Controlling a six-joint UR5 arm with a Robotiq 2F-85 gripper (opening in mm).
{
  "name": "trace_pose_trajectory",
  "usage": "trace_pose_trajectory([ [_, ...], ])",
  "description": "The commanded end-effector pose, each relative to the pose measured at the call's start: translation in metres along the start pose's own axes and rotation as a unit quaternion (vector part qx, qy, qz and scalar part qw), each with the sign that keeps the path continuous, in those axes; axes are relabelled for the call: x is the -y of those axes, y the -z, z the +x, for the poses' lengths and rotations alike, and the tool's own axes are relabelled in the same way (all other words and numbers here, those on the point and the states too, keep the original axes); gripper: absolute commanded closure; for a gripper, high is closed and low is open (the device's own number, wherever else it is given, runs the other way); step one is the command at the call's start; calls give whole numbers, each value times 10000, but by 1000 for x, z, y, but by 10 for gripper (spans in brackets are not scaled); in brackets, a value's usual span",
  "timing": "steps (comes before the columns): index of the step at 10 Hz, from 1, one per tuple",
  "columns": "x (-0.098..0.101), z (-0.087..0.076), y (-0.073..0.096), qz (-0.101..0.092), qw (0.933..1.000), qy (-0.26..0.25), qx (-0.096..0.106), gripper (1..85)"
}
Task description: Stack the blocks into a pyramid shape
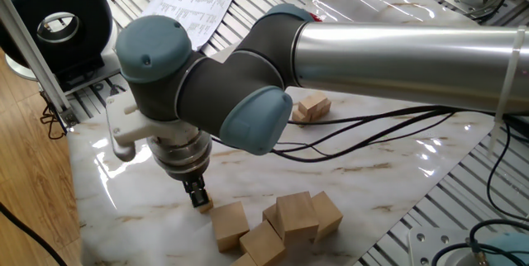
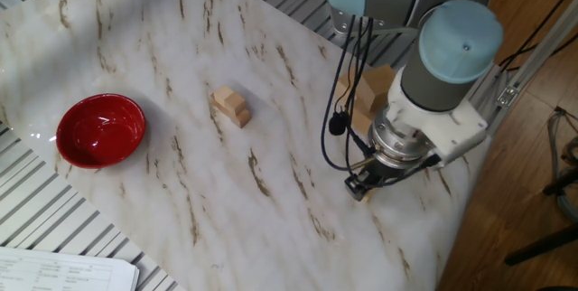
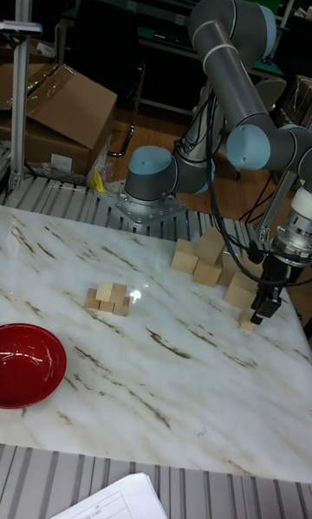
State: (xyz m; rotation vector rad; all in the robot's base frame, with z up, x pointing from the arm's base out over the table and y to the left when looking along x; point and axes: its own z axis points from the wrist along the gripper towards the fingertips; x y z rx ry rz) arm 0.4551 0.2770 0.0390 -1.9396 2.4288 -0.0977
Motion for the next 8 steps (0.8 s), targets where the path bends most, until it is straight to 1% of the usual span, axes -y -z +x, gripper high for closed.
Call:
trace_pose_trajectory([
  [1,0,-5,0,-25,9966,817,98,413],
  [2,10,-1,0,158,9933,1145,8,420],
  [3,15,3,0,242,9912,1303,-65,447],
  [4,19,5,-2,271,9896,1409,-58,453],
  [5,21,6,-3,285,9889,1461,-43,453],
  [6,18,5,-3,246,9901,1383,-29,453],
  [7,13,0,-3,174,9915,1290,83,453],
  [8,10,-2,-3,121,9925,1210,141,453],
])
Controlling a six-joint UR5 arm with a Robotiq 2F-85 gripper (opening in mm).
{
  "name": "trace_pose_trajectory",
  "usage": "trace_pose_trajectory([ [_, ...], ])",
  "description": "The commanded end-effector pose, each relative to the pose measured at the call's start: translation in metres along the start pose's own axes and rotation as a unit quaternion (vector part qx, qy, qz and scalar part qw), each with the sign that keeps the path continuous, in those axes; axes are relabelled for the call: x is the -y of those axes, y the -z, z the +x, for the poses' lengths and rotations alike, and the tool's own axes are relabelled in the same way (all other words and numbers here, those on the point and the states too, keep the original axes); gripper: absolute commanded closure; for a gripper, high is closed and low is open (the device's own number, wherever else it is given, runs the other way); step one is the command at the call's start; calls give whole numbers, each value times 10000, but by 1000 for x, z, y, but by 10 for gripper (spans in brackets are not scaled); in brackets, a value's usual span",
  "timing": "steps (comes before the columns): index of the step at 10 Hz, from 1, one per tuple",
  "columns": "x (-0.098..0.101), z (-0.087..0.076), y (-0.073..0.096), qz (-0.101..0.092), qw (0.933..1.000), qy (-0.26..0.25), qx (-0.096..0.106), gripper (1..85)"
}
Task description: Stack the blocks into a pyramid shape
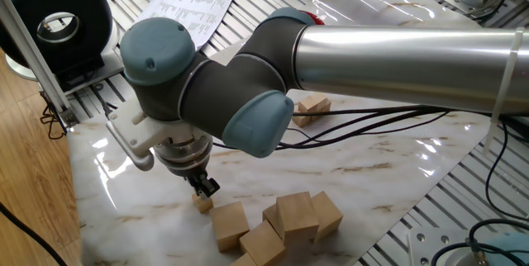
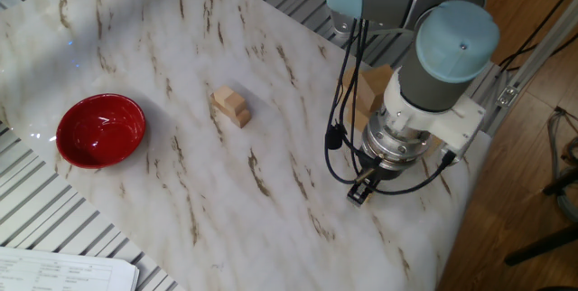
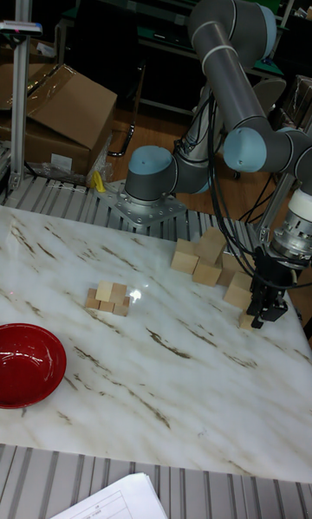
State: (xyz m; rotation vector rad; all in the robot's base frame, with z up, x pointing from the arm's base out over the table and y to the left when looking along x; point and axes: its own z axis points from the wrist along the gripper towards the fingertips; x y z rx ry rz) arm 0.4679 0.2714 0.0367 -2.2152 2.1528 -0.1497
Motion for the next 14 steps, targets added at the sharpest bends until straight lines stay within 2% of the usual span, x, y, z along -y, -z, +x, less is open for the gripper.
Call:
trace_pose_trajectory([
  [1,-4,-6,-1,-114,9997,-146,169,453],
  [5,-15,-9,1,-280,9984,-396,274,427],
  [7,-22,-5,6,-328,9981,-468,225,420],
  [9,-24,0,5,-327,9983,-458,180,420],
  [11,-23,-2,-4,-269,9978,-556,248,423],
  [14,-21,-1,-10,-244,9981,-536,180,420],
])
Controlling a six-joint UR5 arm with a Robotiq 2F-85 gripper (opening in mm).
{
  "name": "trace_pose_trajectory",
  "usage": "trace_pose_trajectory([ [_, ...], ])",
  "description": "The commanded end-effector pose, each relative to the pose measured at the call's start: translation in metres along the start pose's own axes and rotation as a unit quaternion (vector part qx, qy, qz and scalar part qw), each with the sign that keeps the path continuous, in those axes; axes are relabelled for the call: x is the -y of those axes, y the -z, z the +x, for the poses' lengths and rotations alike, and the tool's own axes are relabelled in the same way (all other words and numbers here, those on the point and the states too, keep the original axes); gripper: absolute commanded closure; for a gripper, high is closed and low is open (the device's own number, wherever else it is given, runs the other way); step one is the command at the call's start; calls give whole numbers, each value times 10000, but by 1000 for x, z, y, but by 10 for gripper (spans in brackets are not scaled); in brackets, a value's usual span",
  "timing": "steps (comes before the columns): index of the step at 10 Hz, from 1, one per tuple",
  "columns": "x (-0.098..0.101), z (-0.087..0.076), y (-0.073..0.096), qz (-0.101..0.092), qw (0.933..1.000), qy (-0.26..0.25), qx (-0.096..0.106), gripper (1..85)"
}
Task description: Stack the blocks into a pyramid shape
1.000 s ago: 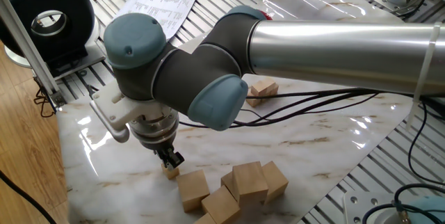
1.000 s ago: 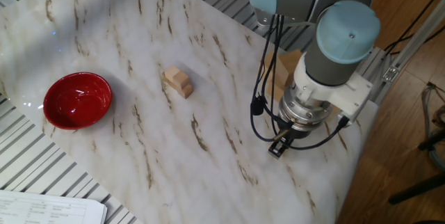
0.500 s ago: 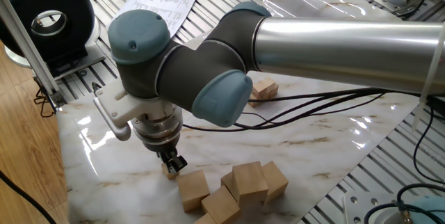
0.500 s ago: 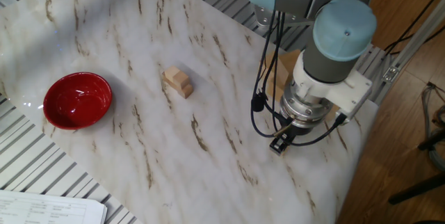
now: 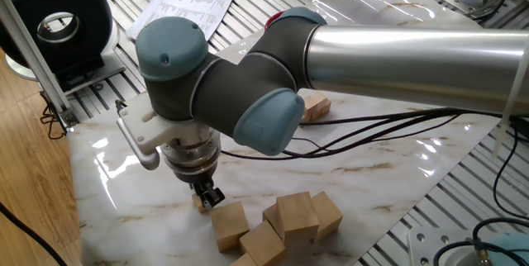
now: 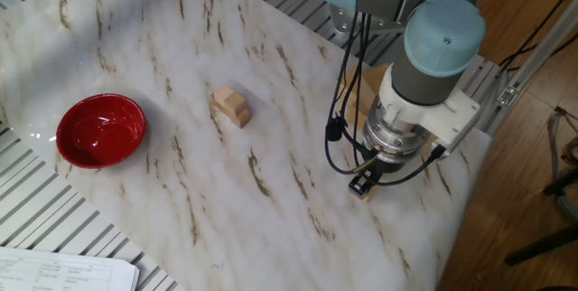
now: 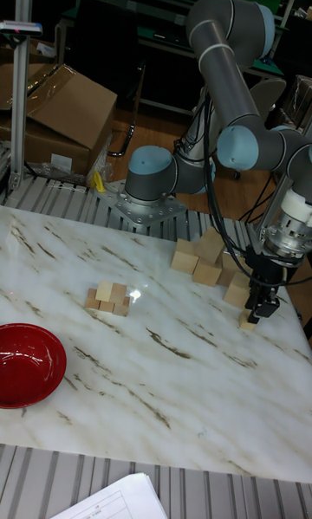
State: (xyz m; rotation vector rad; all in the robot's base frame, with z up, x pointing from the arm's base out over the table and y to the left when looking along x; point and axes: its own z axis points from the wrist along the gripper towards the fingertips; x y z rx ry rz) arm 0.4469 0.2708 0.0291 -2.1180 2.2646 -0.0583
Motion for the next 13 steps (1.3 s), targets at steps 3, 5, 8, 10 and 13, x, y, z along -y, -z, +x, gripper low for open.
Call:
trace_pose_trajectory([
  [3,-2,2,-11,-30,10000,37,44,363],
  [5,-5,-2,-18,-37,9999,-30,136,347],
  [8,-5,-4,-20,-30,9998,-121,122,367],
  [10,-3,-2,-17,-94,9997,-145,155,407],
  [13,3,-6,12,-256,9990,-298,217,580],
])
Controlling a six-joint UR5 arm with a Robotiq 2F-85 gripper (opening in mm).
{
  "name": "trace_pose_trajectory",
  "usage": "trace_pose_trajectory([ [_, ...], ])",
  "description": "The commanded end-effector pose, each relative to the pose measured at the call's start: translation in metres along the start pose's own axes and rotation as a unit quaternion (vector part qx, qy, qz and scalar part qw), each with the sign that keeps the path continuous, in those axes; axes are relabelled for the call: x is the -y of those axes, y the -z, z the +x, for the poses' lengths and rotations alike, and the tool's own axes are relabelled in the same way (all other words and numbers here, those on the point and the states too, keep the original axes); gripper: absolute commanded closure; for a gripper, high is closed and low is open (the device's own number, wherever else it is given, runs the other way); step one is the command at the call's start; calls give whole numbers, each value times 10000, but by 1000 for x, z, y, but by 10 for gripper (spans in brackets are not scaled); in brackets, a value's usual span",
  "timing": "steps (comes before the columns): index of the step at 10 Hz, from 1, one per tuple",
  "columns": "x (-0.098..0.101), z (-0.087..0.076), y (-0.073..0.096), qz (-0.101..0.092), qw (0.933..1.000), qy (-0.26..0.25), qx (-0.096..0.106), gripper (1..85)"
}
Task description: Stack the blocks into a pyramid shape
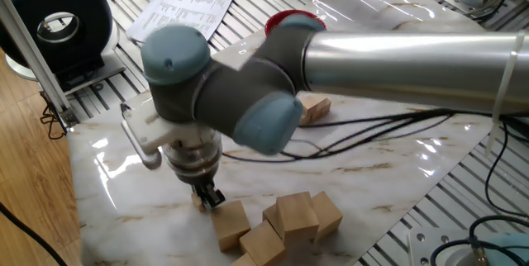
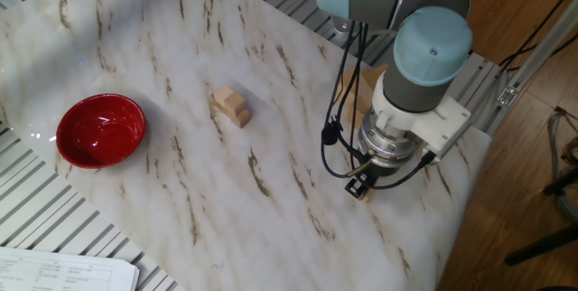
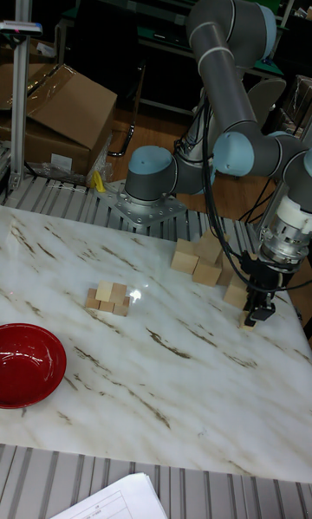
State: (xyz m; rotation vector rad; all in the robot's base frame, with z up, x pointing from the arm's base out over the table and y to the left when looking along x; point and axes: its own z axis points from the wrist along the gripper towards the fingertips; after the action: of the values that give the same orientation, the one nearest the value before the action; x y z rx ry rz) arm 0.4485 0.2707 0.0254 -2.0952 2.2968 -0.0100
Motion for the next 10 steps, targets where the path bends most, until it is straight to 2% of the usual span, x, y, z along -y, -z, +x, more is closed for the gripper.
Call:
trace_pose_trajectory([
  [1,2,-1,14,-23,9996,-275,-16,670],
  [2,4,2,14,14,9995,-319,-65,720],
  [4,7,2,15,76,9993,-372,-57,733],
  [6,14,11,21,170,9985,-514,-111,847],
  [8,21,22,29,170,9976,-660,-99,847],
  [10,34,29,37,283,9950,-956,69,847],
])
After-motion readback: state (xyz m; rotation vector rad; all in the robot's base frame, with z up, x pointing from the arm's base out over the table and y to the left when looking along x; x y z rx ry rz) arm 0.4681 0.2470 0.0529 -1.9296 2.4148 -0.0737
